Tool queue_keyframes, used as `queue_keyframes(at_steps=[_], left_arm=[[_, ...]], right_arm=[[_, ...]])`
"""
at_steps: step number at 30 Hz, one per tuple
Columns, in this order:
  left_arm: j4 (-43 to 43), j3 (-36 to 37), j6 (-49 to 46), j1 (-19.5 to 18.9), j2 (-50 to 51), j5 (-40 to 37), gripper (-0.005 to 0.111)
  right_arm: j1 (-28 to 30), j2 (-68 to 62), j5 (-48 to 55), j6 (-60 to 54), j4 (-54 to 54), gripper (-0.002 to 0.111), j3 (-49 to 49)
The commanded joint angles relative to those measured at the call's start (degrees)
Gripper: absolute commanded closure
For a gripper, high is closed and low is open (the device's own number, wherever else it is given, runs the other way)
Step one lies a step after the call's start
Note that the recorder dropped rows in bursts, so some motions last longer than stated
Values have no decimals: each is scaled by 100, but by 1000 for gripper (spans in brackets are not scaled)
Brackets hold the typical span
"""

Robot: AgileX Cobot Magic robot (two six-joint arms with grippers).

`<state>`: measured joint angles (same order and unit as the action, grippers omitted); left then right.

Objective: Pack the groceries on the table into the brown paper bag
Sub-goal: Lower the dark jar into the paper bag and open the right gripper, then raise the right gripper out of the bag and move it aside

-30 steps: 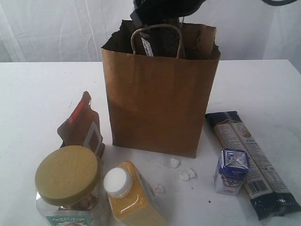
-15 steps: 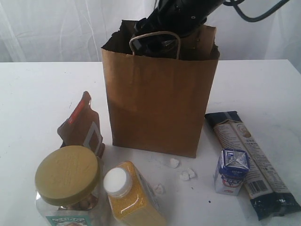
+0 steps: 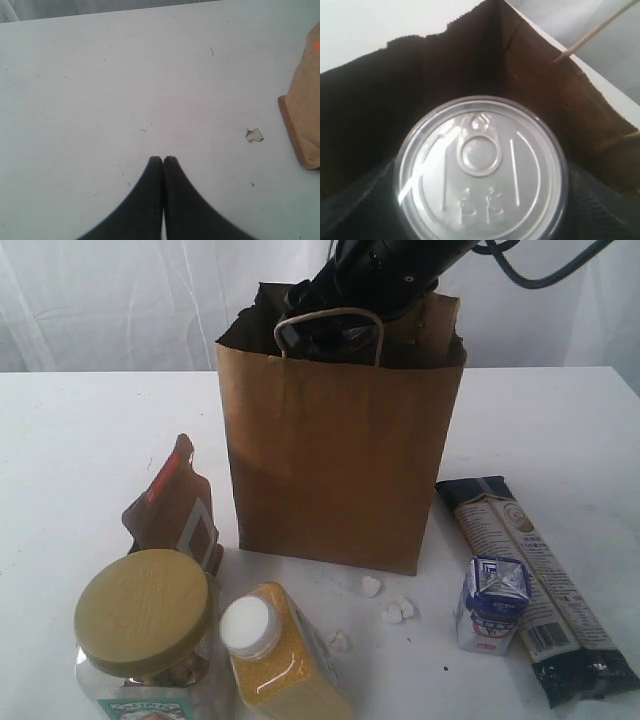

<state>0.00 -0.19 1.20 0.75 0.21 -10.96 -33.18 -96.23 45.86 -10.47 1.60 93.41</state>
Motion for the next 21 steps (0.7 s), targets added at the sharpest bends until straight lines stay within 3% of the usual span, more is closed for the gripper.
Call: queue_keyframes(at_steps=[1,15,21], left_arm=[[0,19,0,-7,-21,21,107],[0,19,0,-7,-21,21,107],[0,19,0,-7,-21,21,107]], right_arm=[[17,72,-225,32,-31,46,25],[17,72,-173,32,-75,23,25],[17,72,69,32,-75,19,25]])
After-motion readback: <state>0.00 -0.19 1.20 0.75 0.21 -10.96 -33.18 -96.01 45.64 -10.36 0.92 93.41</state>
